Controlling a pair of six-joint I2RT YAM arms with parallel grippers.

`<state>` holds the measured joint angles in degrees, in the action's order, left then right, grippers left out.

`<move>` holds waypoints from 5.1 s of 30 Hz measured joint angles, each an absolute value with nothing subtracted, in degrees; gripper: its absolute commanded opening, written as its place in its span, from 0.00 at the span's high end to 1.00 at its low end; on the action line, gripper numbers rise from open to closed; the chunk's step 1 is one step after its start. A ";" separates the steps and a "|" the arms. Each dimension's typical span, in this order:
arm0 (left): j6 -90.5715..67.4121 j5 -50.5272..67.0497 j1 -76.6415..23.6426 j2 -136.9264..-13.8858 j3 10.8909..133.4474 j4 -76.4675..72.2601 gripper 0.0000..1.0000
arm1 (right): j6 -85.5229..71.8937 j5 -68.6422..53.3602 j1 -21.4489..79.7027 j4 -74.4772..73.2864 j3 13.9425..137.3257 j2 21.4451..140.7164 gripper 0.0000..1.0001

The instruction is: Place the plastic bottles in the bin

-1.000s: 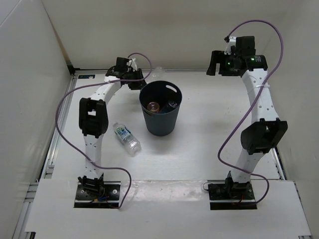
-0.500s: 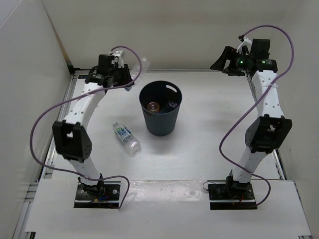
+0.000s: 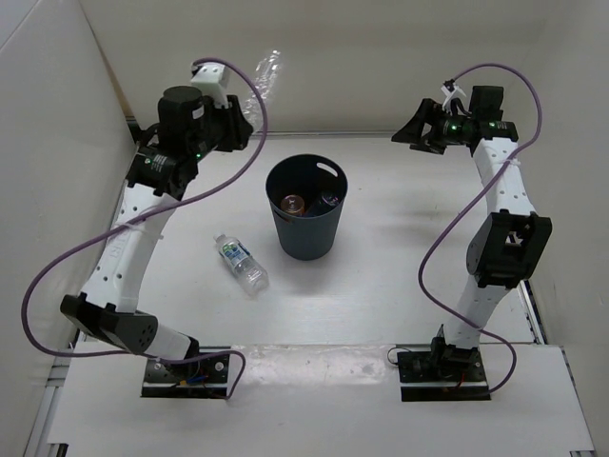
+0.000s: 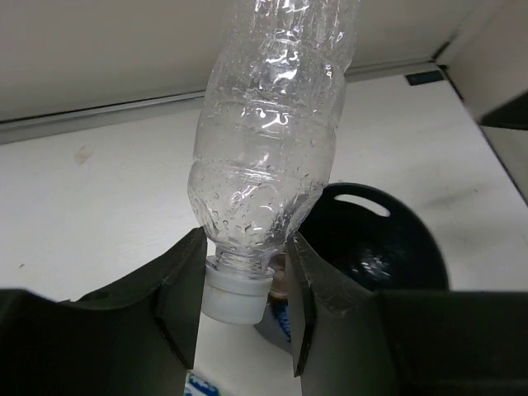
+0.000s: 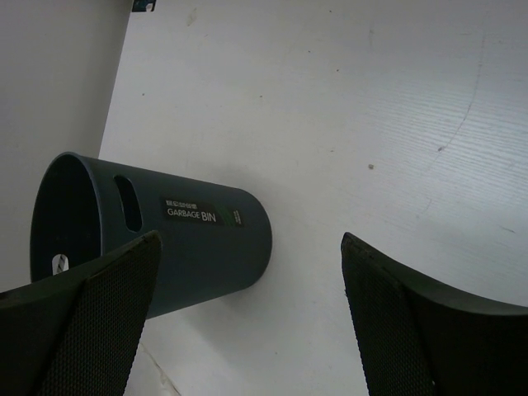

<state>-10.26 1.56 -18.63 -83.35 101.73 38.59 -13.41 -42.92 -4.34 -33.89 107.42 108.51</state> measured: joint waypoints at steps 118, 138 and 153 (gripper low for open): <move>-20.78 -34.94 -32.32 -81.12 98.91 27.66 0.34 | -7.09 -47.97 -8.21 -47.48 110.91 112.46 0.10; -11.99 -30.20 -41.39 -91.07 93.65 25.67 0.05 | -6.90 -48.16 -10.33 -48.36 110.91 112.51 0.10; -2.61 -38.35 -39.29 -90.56 98.80 24.49 0.00 | -4.43 -43.13 -9.10 -50.57 115.20 114.61 0.10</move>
